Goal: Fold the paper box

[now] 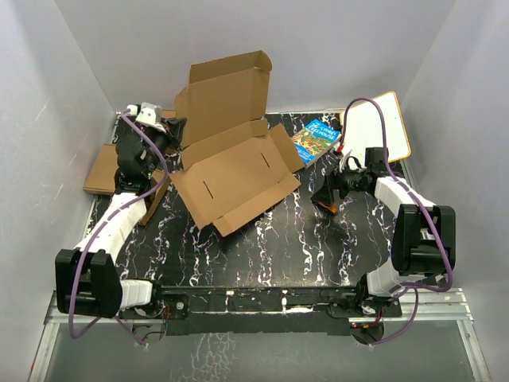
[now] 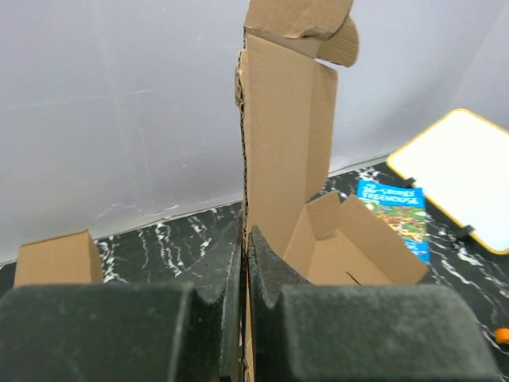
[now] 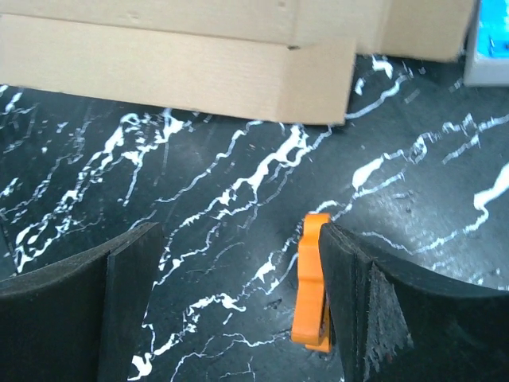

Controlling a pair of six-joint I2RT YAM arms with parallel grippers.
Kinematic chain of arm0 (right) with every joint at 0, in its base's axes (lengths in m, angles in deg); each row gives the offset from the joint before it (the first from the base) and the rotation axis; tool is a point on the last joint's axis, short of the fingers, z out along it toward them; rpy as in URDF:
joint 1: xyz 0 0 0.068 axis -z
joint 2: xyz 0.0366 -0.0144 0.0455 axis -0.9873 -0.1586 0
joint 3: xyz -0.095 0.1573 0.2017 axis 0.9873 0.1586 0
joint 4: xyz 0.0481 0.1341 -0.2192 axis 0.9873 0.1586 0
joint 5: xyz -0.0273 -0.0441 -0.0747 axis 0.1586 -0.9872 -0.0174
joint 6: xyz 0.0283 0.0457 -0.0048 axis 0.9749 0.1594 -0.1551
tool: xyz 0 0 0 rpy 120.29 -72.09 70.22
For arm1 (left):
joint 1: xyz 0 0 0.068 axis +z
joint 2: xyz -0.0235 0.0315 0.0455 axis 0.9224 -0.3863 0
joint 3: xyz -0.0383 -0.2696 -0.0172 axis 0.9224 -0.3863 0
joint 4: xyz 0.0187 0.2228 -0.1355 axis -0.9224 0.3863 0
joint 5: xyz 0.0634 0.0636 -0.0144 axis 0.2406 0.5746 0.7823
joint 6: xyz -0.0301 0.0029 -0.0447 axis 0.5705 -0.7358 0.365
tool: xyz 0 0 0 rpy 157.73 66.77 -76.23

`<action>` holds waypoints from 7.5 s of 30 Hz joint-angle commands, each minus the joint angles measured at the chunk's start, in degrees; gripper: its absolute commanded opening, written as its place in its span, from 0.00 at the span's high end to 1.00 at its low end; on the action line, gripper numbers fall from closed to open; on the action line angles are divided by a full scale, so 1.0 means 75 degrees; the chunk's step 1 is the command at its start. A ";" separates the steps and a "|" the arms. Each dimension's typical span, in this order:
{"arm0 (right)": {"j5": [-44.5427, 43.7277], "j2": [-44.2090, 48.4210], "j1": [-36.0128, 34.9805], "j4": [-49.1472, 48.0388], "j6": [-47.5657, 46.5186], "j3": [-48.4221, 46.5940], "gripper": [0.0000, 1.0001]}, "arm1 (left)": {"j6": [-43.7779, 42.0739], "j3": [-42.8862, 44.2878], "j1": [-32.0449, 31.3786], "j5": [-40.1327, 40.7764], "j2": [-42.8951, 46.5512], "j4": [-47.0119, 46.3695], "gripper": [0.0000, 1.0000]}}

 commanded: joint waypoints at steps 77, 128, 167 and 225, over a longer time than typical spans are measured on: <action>0.3463 0.0709 0.0128 -0.1719 0.0493 -0.2530 0.36 | 0.8471 0.0234 0.1625 -0.3542 0.0503 -0.6114 1.00; 0.3045 0.0375 -0.0375 -0.3766 0.3633 -0.2901 0.37 | 1.0062 -0.0859 0.1630 -0.3095 0.0964 -0.7223 1.00; 0.2551 0.0015 -0.2163 -1.1062 0.7709 -0.0097 0.37 | 1.0481 -0.0834 0.1635 -0.2720 0.0655 -0.7531 1.00; 0.3008 0.0884 -0.1293 -0.2654 0.1660 -0.1849 0.92 | 0.7081 0.1560 0.1496 -0.6371 -0.0160 -0.2111 0.64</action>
